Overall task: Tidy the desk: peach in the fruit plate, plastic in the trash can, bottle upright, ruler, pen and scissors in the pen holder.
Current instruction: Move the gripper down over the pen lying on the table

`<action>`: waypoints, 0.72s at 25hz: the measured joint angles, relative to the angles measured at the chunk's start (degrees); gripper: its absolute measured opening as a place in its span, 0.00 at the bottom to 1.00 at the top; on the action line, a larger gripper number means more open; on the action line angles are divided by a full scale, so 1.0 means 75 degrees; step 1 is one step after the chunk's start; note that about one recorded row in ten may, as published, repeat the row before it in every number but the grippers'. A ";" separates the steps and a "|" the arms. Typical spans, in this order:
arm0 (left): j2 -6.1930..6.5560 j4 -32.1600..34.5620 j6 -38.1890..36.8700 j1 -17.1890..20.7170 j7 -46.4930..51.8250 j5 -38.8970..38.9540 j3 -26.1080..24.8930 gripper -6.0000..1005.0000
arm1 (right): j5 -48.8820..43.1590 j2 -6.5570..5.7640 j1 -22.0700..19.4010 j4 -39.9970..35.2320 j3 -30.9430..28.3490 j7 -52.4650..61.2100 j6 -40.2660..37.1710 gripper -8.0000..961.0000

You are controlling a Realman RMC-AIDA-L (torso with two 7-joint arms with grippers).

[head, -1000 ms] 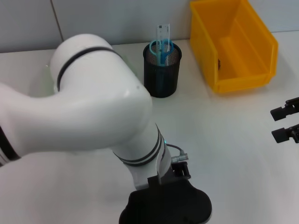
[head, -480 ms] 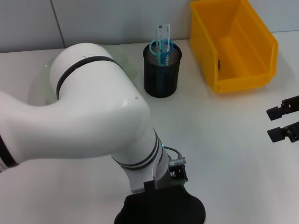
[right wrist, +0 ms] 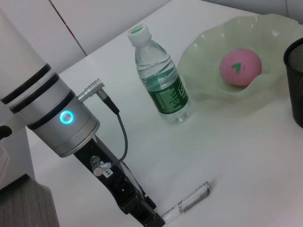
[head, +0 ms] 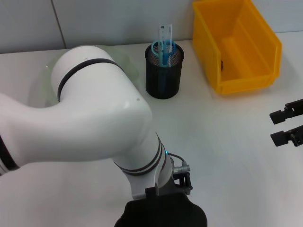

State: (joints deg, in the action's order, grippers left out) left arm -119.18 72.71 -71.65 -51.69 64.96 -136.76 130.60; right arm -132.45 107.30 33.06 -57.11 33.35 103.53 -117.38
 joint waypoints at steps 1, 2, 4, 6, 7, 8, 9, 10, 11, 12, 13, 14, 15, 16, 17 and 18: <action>0.0000 0.0007 0.0013 0.0002 -0.0026 0.0008 0.0015 0.43 | 0.0000 0.0001 -0.0007 -0.0002 -0.0007 0.0000 -0.0003 0.80; 0.0000 0.0010 0.0022 0.0005 -0.0037 0.0013 0.0027 0.43 | 0.0000 0.0001 -0.0007 -0.0002 -0.0007 0.0000 -0.0003 0.80; 0.0000 0.0013 0.0067 0.0006 -0.0048 0.0033 0.0086 0.43 | 0.0000 0.0001 -0.0011 -0.0003 -0.0001 -0.0013 -0.0006 0.80; 0.0000 0.0008 0.0103 0.0006 -0.0060 0.0051 0.0109 0.43 | 0.0000 0.0001 -0.0012 -0.0003 0.0009 -0.0018 -0.0006 0.80; 0.0000 0.0004 0.0128 0.0005 -0.0072 0.0071 0.0123 0.43 | 0.0000 0.0001 -0.0012 -0.0003 0.0012 -0.0024 -0.0007 0.80; 0.0000 -0.0001 0.0159 0.0006 -0.0093 0.0097 0.0133 0.43 | 0.0000 0.0001 -0.0013 -0.0003 0.0014 -0.0031 -0.0006 0.80; 0.0000 -0.0001 0.0159 0.0006 -0.0093 0.0097 0.0133 0.43 | 0.0000 0.0001 -0.0012 -0.0003 0.0016 -0.0040 -0.0007 0.80; 0.0000 -0.0001 0.0159 0.0006 -0.0093 0.0097 0.0133 0.43 | 0.0000 0.0001 -0.0012 -0.0003 0.0016 -0.0040 -0.0007 0.80; 0.0000 -0.0003 0.0181 0.0005 -0.0116 0.0123 0.0139 0.43 | -0.0001 0.0001 -0.0008 -0.0003 0.0018 -0.0045 -0.0006 0.80; 0.0000 -0.0004 0.0204 0.0001 -0.0138 0.0156 0.0183 0.43 | -0.0001 0.0001 -0.0008 -0.0003 0.0018 -0.0045 -0.0006 0.80; 0.0000 -0.0004 0.0204 -0.0003 -0.0138 0.0160 0.0203 0.42 | -0.0002 0.0001 -0.0005 -0.0003 0.0019 -0.0046 -0.0007 0.80; 0.0000 -0.0004 0.0204 -0.0007 -0.0138 0.0164 0.0217 0.42 | -0.0003 0.0001 0.0003 -0.0003 0.0019 -0.0049 -0.0006 0.80; 0.0000 -0.0004 0.0204 -0.0007 -0.0138 0.0164 0.0217 0.42 | -0.0003 0.0001 0.0003 -0.0003 0.0019 -0.0049 -0.0006 0.80; 0.0000 -0.0009 0.0209 -0.0019 -0.0136 0.0171 0.0244 0.42 | -0.0003 0.0001 0.0021 -0.0002 0.0019 -0.0058 -0.0006 0.80; 0.0000 -0.0011 0.0213 -0.0020 -0.0135 0.0171 0.0246 0.42 | -0.0003 0.0001 0.0021 -0.0002 0.0019 -0.0058 -0.0006 0.80; 0.0000 -0.0013 0.0217 -0.0020 -0.0135 0.0171 0.0247 0.42 | -0.0003 0.0001 0.0030 -0.0003 0.0019 -0.0062 -0.0006 0.80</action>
State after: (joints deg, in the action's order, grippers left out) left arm -119.18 72.61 -70.02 -51.84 63.95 -135.48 132.45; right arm -132.47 107.31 33.29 -57.13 33.49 103.07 -117.42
